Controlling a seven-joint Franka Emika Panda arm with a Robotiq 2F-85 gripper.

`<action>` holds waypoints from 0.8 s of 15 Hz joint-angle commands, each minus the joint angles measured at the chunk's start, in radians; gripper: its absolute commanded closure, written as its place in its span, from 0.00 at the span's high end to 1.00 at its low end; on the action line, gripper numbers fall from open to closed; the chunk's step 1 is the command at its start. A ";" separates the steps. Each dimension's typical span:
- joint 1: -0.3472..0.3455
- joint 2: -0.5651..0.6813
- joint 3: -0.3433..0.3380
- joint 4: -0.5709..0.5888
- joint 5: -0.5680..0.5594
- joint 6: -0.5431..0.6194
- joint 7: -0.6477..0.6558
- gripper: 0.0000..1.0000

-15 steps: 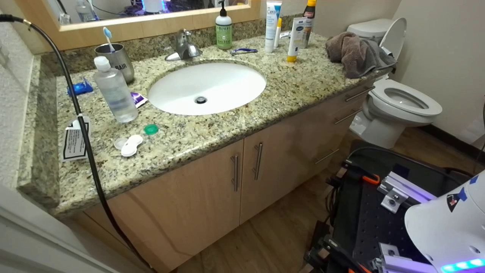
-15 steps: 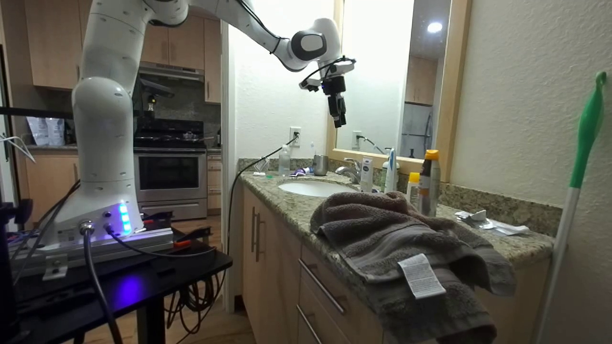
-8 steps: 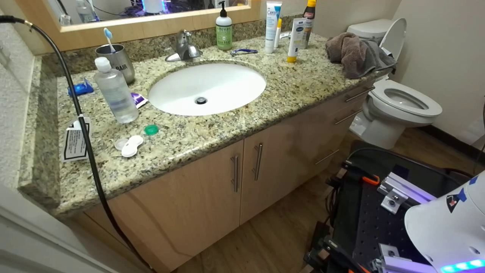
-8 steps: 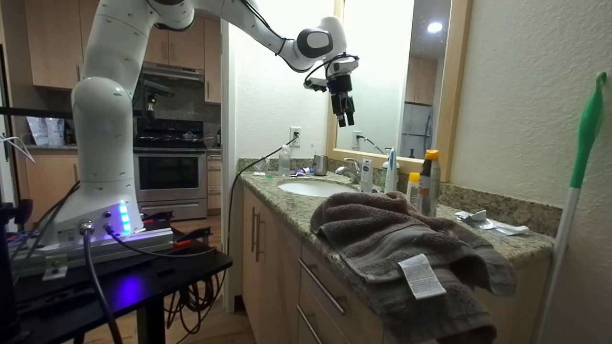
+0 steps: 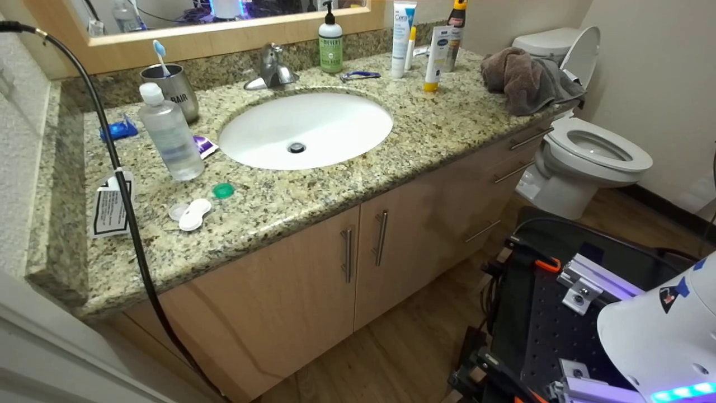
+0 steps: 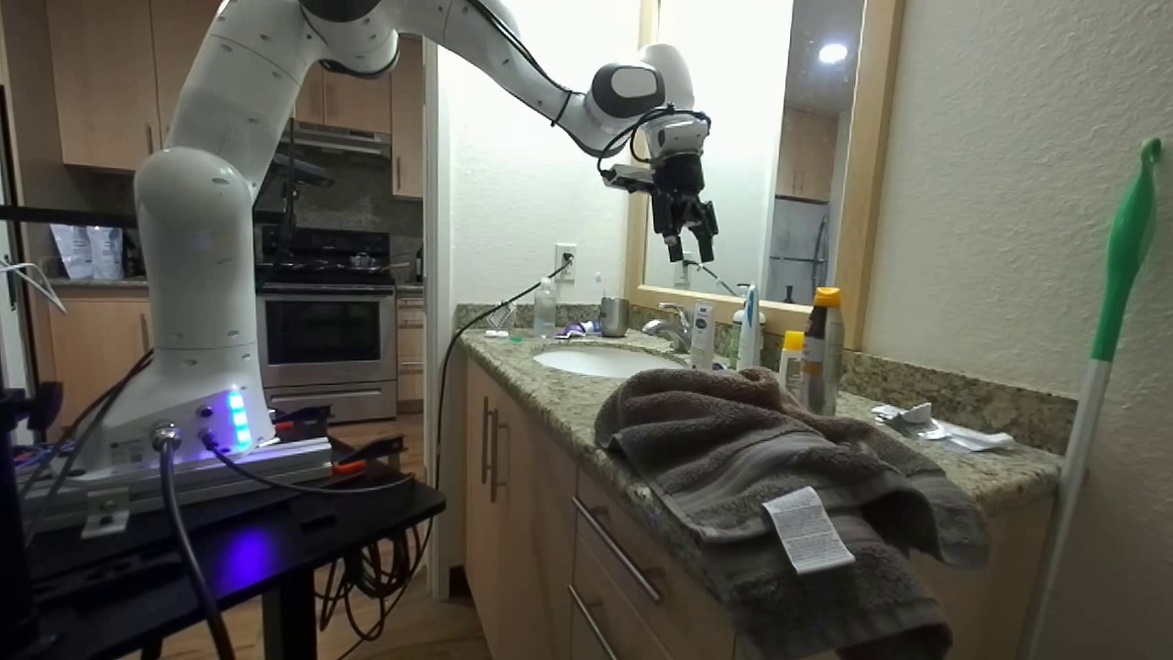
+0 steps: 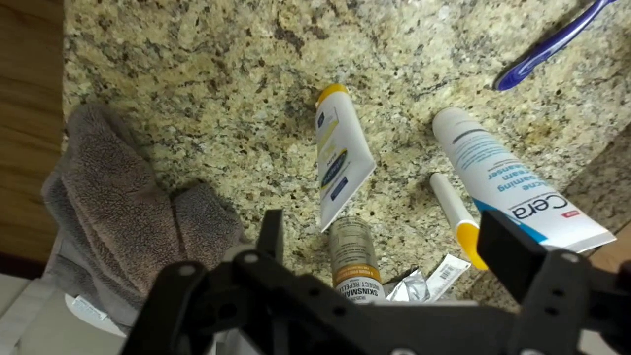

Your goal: Pick the white tube with a yellow lid and put in next to the faucet

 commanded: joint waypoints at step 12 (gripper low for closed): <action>-0.031 0.100 -0.017 -0.007 0.014 0.164 0.288 1.00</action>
